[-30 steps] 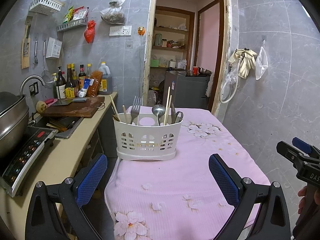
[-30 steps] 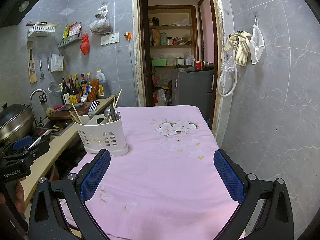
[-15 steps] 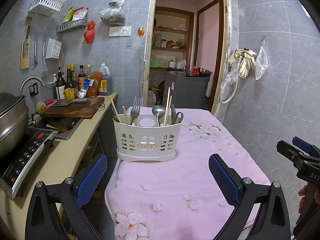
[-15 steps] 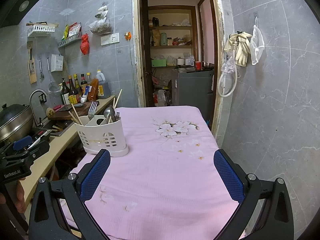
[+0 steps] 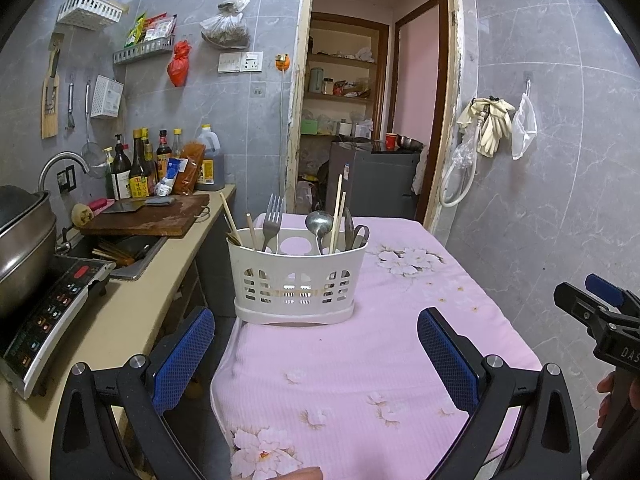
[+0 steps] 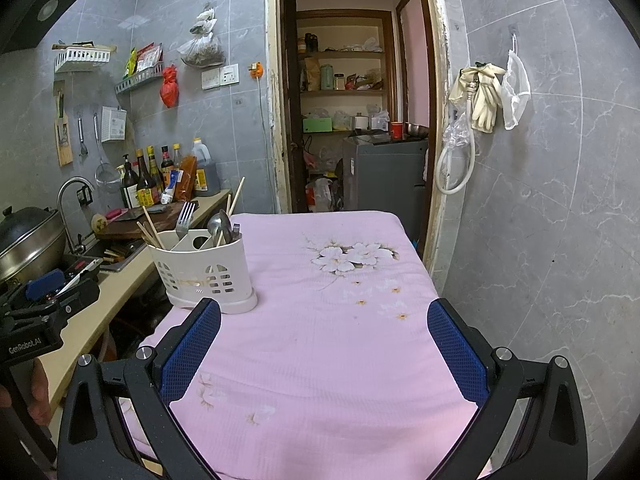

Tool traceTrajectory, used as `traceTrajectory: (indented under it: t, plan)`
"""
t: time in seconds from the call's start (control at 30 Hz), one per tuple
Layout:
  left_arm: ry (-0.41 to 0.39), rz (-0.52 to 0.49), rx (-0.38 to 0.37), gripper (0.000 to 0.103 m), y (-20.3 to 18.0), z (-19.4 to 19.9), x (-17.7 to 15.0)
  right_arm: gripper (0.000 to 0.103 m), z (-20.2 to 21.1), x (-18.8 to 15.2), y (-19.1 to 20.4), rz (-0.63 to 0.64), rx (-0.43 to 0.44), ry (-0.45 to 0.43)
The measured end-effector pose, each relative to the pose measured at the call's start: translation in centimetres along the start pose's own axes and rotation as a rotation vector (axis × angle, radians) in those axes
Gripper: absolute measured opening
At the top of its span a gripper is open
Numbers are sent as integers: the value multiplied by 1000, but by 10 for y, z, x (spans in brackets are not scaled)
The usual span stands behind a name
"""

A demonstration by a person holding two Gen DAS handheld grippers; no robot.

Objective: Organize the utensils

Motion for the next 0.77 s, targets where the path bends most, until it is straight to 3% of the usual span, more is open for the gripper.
traceTrajectory:
  t: [0.77]
  plan:
    - [20, 3, -16, 102, 2, -11, -2, 102, -14, 0, -4, 6, 14, 33]
Point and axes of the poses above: each gripper's, at about its wrist camera, not at the fingertips, and z roughly against the way its jaws point, y to its left, x to its top, the point moved 6 cm from there along -z, roughly the way its jaws point, and after that the axes turned 8 degrees about -z, right-handed, at the moved point
